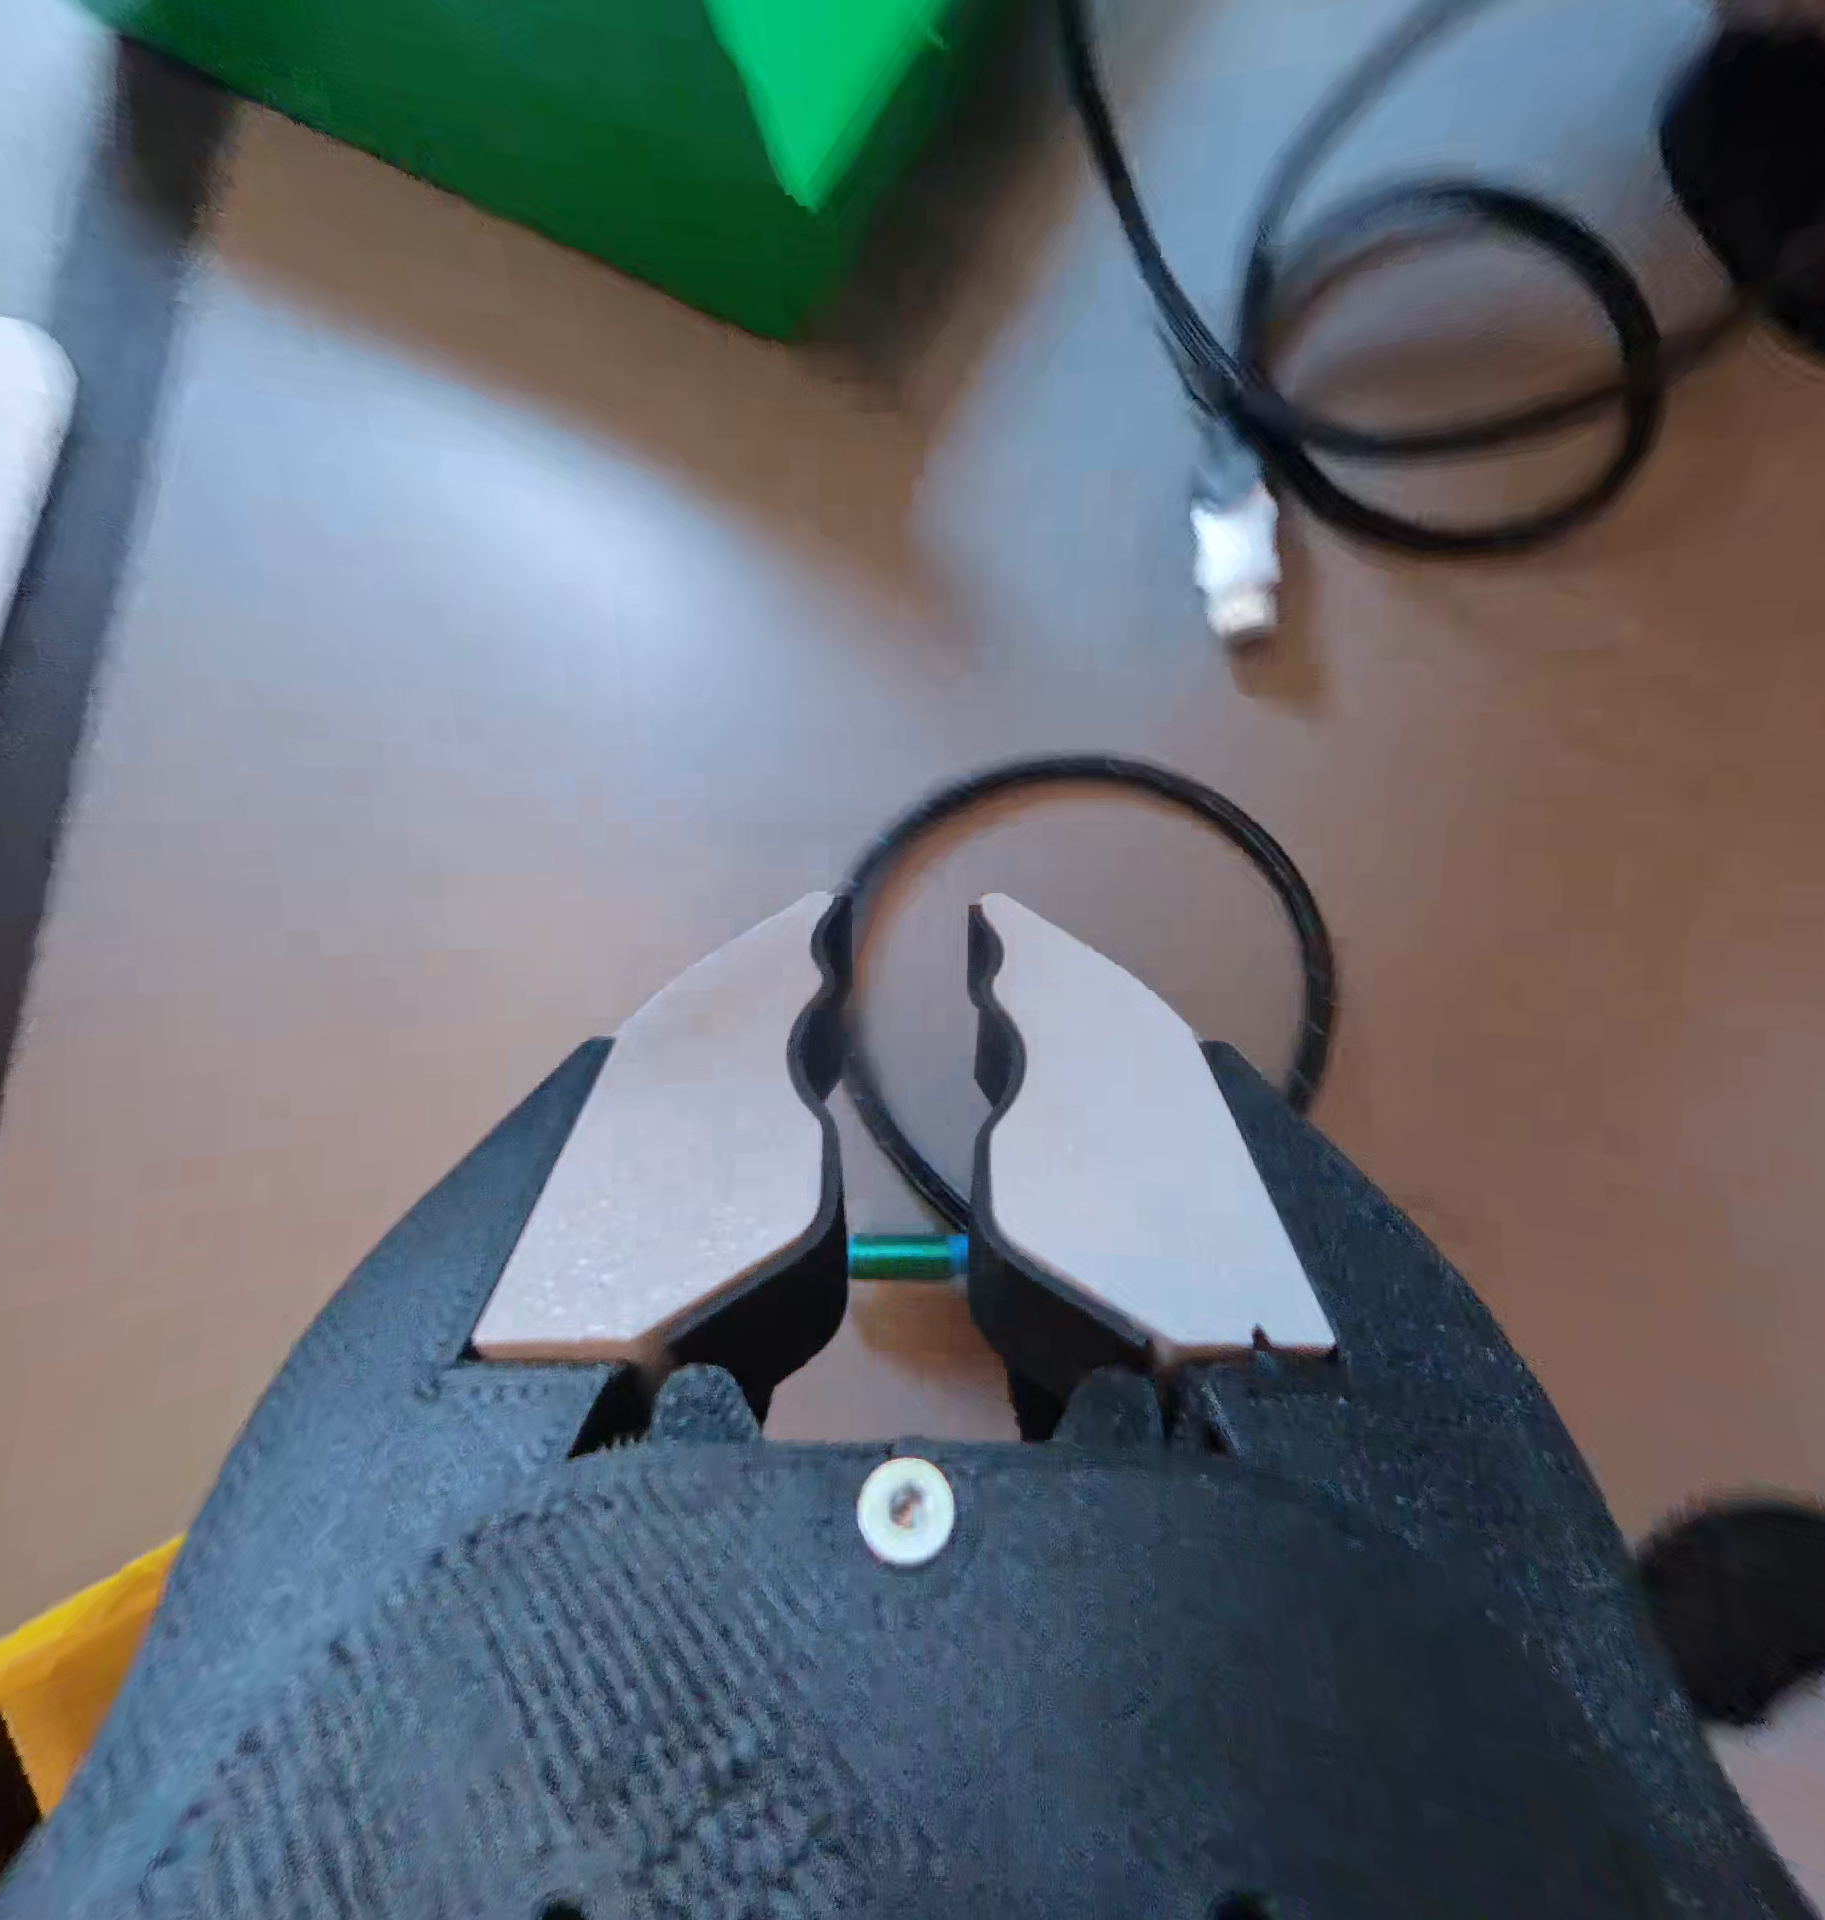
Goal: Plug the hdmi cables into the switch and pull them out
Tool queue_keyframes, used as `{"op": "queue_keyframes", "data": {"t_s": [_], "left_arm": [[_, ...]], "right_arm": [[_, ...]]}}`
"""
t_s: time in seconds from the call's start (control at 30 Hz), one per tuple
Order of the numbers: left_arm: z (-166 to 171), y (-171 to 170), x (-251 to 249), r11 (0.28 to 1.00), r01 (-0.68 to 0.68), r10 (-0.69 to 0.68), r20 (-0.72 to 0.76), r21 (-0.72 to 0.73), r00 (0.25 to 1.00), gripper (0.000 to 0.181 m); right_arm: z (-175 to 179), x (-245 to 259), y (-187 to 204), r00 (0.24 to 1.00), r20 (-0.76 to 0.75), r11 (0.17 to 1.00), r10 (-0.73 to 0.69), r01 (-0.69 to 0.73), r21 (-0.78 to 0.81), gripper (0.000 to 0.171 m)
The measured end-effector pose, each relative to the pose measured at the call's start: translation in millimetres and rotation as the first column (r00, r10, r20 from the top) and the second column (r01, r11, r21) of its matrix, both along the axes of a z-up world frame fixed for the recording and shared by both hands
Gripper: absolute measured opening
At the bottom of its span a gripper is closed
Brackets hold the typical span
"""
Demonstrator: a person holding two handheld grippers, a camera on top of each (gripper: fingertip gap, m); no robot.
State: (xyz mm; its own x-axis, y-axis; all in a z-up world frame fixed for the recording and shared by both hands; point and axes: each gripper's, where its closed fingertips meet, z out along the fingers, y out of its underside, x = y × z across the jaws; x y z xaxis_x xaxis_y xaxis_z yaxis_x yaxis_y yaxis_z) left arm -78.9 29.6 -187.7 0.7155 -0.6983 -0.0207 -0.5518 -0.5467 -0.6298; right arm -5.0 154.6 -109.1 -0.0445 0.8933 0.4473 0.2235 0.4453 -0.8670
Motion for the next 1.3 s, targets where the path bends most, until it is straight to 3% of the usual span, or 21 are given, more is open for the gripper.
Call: {"op": "queue_keyframes", "data": {"t_s": [0.13, 0.23, 0.3, 0.43, 0.5, 0.57, 0.6, 0.67, 0.8, 0.93, 1.0, 1.2, 1.3], "left_arm": [[-42.9, -64.0, 4.3, 0.929, 0.185, -0.270, -0.246, -0.320, 0.931, 0.033], [-51.1, -77.2, 6.5, 0.902, 0.165, -0.282, -0.258, -0.398, 0.924, 0.036], [-56.9, -79.0, -7.5, 0.900, 0.073, -0.242, -0.355, -0.429, 0.903, 0.039], [-44.3, -65.4, -47.1, 0.928, -0.167, 0.004, -0.439, -0.333, 0.898, 0.035], [-44.2, -62.9, -64.9, 0.908, -0.278, 0.127, -0.427, -0.313, 0.895, 0.036], [-53.2, -68.0, -72.8, 0.875, -0.328, 0.163, -0.421, -0.356, 0.892, 0.043], [-55.3, -67.5, -65.6, 0.880, -0.294, 0.145, -0.377, -0.374, 0.915, 0.038], [-53.6, -58.9, -47.9, 0.898, -0.238, 0.144, -0.266, -0.371, 0.953, 0.044], [-52.0, -50.4, -31.8, 0.918, -0.172, 0.112, -0.182, -0.356, 0.977, 0.048], [-51.8, -30.1, -18.0, 0.925, -0.204, 0.175, -0.119, -0.320, 0.977, 0.043], [-54.7, -24.1, -22.5, 0.929, -0.225, 0.179, -0.176, -0.293, 0.968, 0.032], [-64.3, -17.5, -33.4, 0.945, -0.222, 0.126, -0.357, -0.242, 0.926, 0.037], [-65.7, -16.0, -28.1, 0.977, -0.065, -0.024, -0.410, -0.202, 0.912, 0.030]], "right_arm": [[1.2, 1.4, -0.7, 1.000, 0.003, 1.000, -0.001, 0.001, 0.010, 0.023], [1.0, 2.9, 0.6, 1.000, 0.009, 1.000, -0.004, 0.004, 0.018, 0.023], [0.9, 3.9, 3.4, 1.000, 0.013, 1.000, -0.014, 0.014, 0.028, 0.023], [3.6, 6.3, 8.7, 1.000, 0.008, 0.999, -0.026, 0.026, 0.024, 0.023], [4.8, 6.5, 10.8, 1.000, 0.003, 0.999, -0.030, 0.030, 0.016, 0.023], [4.2, 6.1, 12.0, 0.999, 0.006, 0.999, -0.032, 0.032, 0.012, 0.023], [3.5, 6.0, 12.3, 0.999, 0.009, 0.999, -0.034, 0.034, 0.012, 0.023], [2.6, 6.4, 12.3, 0.999, 0.015, 0.999, -0.036, 0.036, 0.017, 0.023], [4.9, 7.7, 13.2, 0.999, 0.011, 0.999, -0.039, 0.039, 0.015, 0.023], [3.1, 7.7, 15.4, 0.999, 0.016, 0.999, -0.045, 0.045, 0.010, 0.023], [1.6, 7.5, 16.0, 0.999, 0.021, 0.999, -0.047, 0.047, 0.010, 0.023], [1.3, 6.4, 14.8, 0.999, 0.023, 0.999, -0.044, 0.044, 0.013, 0.023], [2.2, 6.2, 14.6, 0.999, 0.019, 0.999, -0.041, 0.041, 0.008, 0.023]]}}
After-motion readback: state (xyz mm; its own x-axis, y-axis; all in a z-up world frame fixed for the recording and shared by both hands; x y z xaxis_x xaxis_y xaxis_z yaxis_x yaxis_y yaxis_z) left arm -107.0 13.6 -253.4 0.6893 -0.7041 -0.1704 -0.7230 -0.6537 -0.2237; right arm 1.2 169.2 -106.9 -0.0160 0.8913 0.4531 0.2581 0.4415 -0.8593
